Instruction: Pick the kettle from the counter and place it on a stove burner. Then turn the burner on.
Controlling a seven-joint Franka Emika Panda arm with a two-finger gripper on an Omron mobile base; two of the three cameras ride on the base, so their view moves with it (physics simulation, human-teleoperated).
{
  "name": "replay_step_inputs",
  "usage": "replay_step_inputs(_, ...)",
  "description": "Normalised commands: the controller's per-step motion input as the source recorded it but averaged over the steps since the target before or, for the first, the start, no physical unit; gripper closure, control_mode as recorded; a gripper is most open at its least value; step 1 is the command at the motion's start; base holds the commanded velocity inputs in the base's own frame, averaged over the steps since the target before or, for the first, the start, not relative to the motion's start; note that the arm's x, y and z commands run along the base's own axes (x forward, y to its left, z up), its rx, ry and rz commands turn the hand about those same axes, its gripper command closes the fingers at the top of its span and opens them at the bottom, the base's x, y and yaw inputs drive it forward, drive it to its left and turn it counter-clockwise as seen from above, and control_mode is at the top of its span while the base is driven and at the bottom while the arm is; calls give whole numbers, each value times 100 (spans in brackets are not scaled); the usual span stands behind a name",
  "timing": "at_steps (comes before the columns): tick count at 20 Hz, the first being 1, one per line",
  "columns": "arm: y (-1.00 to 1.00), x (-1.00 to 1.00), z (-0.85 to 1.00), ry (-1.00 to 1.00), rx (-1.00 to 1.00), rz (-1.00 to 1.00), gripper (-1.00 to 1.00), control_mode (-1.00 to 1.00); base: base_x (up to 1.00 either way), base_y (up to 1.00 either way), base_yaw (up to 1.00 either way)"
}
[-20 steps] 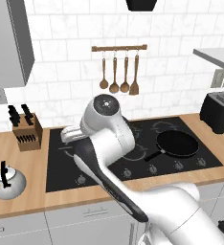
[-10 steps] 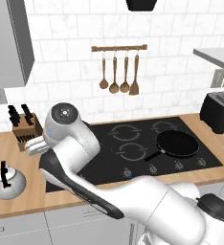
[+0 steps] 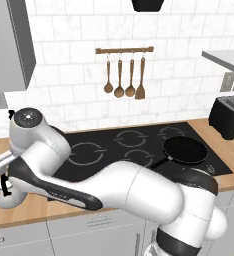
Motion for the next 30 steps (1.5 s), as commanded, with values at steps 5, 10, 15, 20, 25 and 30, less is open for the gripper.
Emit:
replay_step_inputs(5, 100, 10, -56, 12, -1, 12, -100, -100, 0, 0, 0)
replay_step_inputs(10, 46, 6, -48, 10, -4, 1, -100, -100, 0, 0, 0)
replay_step_inputs(15, 3, 10, -5, -1, -4, -15, -100, -100, 0, 0, 0)
replay_step_inputs(20, -11, 0, -22, 0, -1, -15, -100, -100, 0, 0, 0)
replay_step_inputs(25, -10, 6, -40, 0, 0, -4, -100, -100, 0, 0, 0)
replay_step_inputs(30, -6, 17, -39, 0, 0, 0, -100, -100, 0, 0, 0)
